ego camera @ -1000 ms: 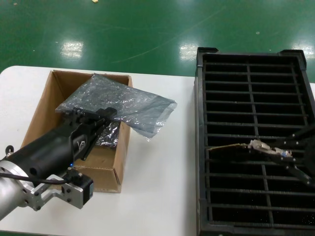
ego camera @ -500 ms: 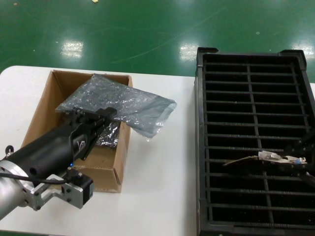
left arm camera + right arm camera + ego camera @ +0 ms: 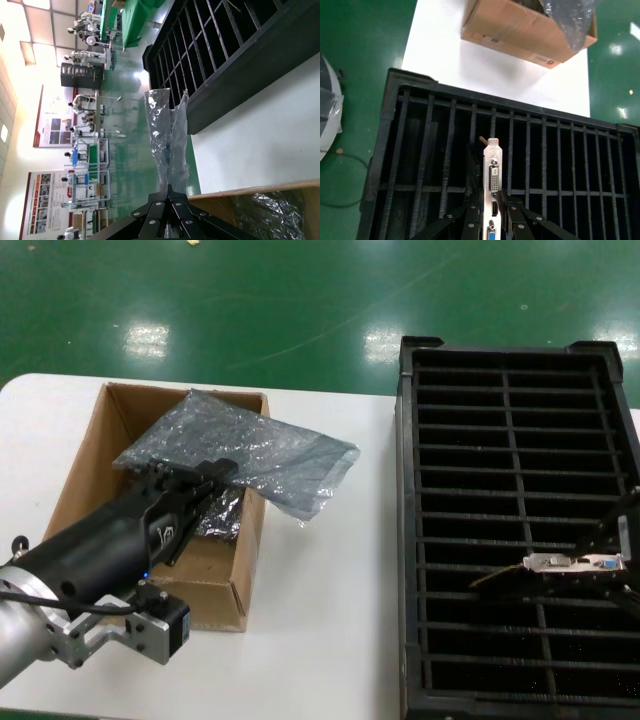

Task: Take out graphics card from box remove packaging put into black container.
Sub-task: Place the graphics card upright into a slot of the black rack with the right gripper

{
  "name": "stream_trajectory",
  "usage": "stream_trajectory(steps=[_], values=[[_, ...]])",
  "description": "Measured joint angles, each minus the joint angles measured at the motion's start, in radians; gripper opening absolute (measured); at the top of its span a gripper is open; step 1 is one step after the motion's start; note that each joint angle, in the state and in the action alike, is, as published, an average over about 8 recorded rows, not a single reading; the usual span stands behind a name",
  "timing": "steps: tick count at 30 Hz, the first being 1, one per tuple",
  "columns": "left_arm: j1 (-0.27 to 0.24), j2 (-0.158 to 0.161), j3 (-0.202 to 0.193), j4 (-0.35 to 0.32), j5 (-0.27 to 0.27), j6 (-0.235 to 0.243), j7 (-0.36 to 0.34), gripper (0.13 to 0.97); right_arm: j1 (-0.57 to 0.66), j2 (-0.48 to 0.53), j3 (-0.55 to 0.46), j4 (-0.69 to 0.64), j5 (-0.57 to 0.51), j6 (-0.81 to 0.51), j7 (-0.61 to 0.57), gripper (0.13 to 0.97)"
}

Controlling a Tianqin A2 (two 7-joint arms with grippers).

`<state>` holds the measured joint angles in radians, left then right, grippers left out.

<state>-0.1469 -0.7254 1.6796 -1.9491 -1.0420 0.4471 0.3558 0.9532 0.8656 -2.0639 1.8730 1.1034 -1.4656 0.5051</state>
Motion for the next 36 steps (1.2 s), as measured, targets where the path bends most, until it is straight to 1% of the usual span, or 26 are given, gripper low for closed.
stream_trajectory(steps=[6, 12, 28, 36], values=[[0.0, 0.0, 0.0, 0.0, 0.0, 0.0, 0.0, 0.14, 0.038, -0.039, -0.038, -0.011, -0.038, -0.039, 0.011, 0.187], [0.0, 0.0, 0.0, 0.0, 0.0, 0.0, 0.0, 0.14, 0.051, -0.059, -0.051, -0.015, -0.041, -0.059, 0.022, 0.187], [0.0, 0.0, 0.0, 0.0, 0.0, 0.0, 0.0, 0.14, 0.042, -0.02, -0.01, 0.039, 0.029, -0.075, 0.025, 0.187], [0.0, 0.0, 0.0, 0.0, 0.0, 0.0, 0.0, 0.14, 0.031, -0.022, -0.022, 0.031, 0.021, -0.073, 0.016, 0.187]])
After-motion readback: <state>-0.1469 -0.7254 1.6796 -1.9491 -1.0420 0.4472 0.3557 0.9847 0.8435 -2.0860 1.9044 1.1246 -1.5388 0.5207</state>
